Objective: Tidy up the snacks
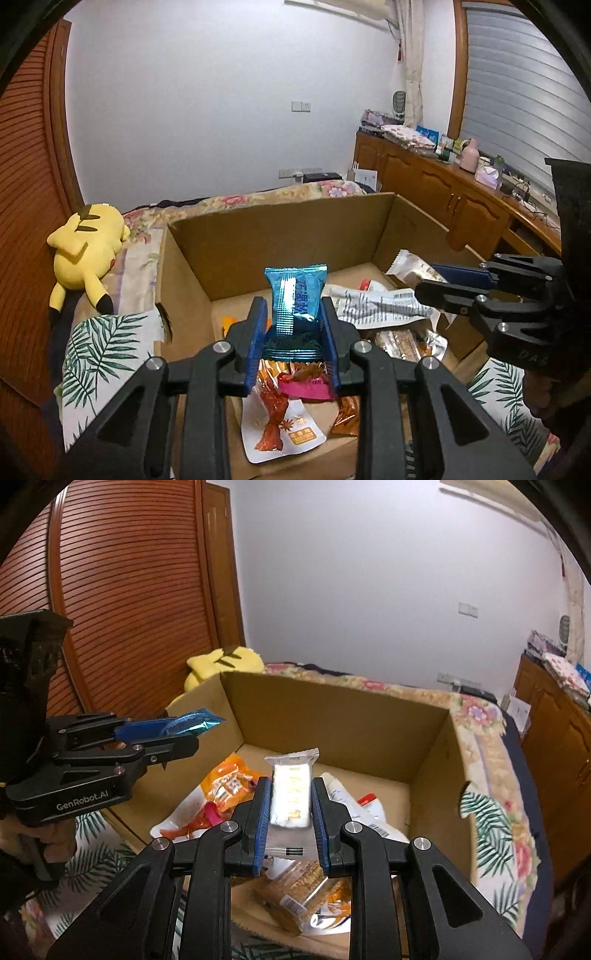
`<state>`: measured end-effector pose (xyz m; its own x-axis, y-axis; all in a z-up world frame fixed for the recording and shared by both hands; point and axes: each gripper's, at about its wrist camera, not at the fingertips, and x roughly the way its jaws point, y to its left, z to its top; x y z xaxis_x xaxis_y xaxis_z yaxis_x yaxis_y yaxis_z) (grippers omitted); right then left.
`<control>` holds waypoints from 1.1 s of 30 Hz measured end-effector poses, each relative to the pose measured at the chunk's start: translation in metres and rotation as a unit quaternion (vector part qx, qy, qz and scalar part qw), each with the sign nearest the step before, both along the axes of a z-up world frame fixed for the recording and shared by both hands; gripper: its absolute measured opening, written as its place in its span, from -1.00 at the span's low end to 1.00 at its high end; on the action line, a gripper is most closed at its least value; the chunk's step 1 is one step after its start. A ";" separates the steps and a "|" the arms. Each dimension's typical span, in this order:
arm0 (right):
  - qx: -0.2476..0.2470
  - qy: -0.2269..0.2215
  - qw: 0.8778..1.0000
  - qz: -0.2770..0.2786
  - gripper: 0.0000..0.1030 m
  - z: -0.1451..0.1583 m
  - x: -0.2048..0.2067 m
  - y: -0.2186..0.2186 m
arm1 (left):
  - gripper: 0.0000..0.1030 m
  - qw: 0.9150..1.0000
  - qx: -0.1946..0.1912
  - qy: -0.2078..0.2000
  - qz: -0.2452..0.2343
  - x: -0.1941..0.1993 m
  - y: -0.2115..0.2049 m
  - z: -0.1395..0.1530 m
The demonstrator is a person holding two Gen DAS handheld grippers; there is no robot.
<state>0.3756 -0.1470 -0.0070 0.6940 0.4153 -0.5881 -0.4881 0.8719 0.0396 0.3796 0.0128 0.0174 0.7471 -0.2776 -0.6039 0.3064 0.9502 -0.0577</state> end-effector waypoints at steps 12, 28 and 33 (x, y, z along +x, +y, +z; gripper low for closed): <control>-0.001 0.030 1.000 0.001 -0.61 -0.013 0.010 -0.001 | -0.41 1.000 0.011 0.017 0.006 0.005 -0.008 -0.006; 0.024 0.016 0.999 -0.018 -0.38 0.018 -0.043 -0.011 | -0.06 0.999 0.015 -0.018 0.034 -0.072 -0.002 0.027; 0.027 -0.001 0.999 -0.033 -0.29 0.029 -0.085 -0.017 | 0.01 0.998 0.025 -0.044 0.048 -0.114 -0.001 0.043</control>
<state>0.2901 -0.1637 0.0222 0.7220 0.4005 -0.5642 -0.4302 0.8985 0.0873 0.2658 0.0116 0.0602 0.8193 -0.1734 -0.5465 0.2155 0.9764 0.0133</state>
